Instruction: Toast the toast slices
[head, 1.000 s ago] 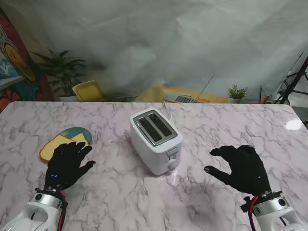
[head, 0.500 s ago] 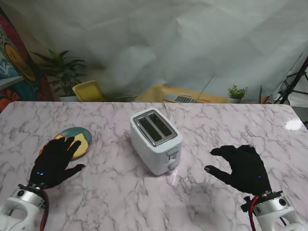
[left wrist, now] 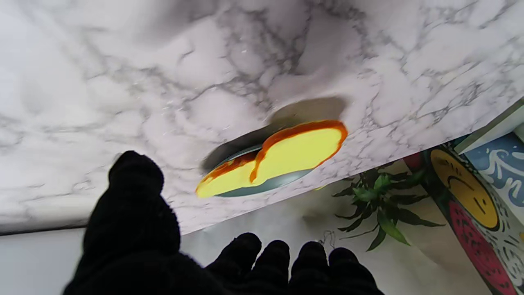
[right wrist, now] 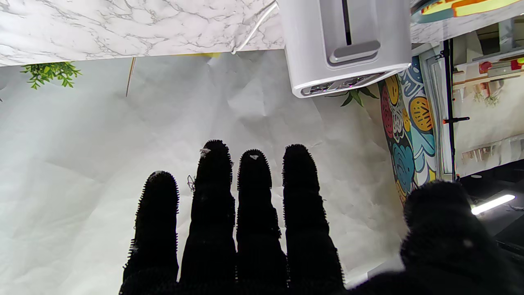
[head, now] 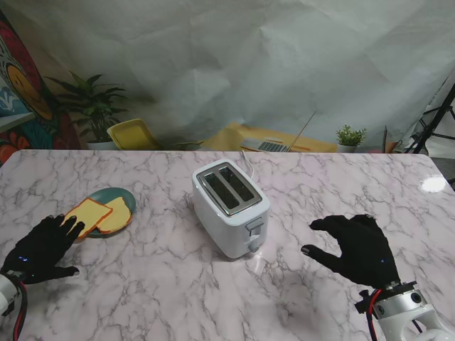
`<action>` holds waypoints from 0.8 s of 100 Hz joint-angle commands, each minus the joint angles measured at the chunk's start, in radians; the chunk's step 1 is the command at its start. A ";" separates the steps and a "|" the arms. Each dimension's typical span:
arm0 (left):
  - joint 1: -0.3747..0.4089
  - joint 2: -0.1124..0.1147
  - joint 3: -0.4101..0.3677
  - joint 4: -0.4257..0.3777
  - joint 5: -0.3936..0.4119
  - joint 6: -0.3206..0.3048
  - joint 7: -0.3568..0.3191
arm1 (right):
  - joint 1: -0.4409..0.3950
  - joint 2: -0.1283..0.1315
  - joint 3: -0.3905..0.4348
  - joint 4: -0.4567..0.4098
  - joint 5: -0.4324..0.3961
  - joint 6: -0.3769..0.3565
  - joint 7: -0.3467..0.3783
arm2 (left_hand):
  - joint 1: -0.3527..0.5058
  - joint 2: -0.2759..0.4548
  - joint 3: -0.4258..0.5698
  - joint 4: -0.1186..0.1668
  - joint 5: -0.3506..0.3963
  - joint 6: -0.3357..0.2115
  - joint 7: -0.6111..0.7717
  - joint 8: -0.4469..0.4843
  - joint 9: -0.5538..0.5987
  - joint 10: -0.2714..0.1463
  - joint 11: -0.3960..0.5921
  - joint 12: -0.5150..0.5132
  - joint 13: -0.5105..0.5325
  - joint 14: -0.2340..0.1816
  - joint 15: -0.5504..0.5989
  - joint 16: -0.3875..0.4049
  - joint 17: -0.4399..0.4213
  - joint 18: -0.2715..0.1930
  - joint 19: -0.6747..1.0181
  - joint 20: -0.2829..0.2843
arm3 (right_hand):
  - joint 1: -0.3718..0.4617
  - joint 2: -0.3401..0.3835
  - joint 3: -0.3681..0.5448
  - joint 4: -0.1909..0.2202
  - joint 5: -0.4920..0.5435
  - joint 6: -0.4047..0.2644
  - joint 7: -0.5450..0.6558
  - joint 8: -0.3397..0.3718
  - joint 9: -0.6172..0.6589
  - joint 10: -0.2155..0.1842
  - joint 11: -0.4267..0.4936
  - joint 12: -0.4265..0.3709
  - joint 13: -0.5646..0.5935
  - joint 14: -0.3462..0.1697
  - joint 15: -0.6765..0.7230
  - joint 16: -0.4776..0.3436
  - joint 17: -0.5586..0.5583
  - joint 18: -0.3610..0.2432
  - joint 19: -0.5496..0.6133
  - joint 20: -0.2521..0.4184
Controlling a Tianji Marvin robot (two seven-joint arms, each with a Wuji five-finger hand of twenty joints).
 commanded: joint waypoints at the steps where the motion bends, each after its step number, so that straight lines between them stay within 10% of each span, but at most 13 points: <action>1: -0.039 0.019 0.010 0.038 -0.012 0.015 -0.023 | -0.003 -0.001 -0.002 0.003 0.001 0.001 -0.002 | 0.051 -0.022 0.021 0.045 -0.037 0.048 -0.024 -0.049 -0.055 0.032 -0.026 -0.017 -0.050 0.002 -0.031 -0.033 -0.001 -0.051 -0.046 -0.045 | 0.027 0.043 -0.020 0.031 -0.017 -0.007 -0.015 -0.015 -0.011 0.000 -0.009 -0.004 -0.010 -0.009 -0.023 -0.007 -0.008 0.018 -0.005 -0.008; 80: -0.296 0.090 0.141 0.297 0.181 -0.062 -0.088 | -0.018 -0.005 0.008 -0.003 0.014 0.001 -0.013 | 0.294 -0.159 0.406 0.037 -0.036 0.059 -0.038 -0.094 -0.055 0.043 -0.026 -0.017 -0.055 0.014 -0.042 -0.093 -0.002 -0.038 -0.055 -0.125 | 0.027 0.046 -0.025 0.032 -0.014 -0.008 -0.014 -0.015 -0.007 -0.003 -0.009 -0.002 -0.009 -0.006 -0.022 -0.005 -0.009 0.020 -0.005 -0.007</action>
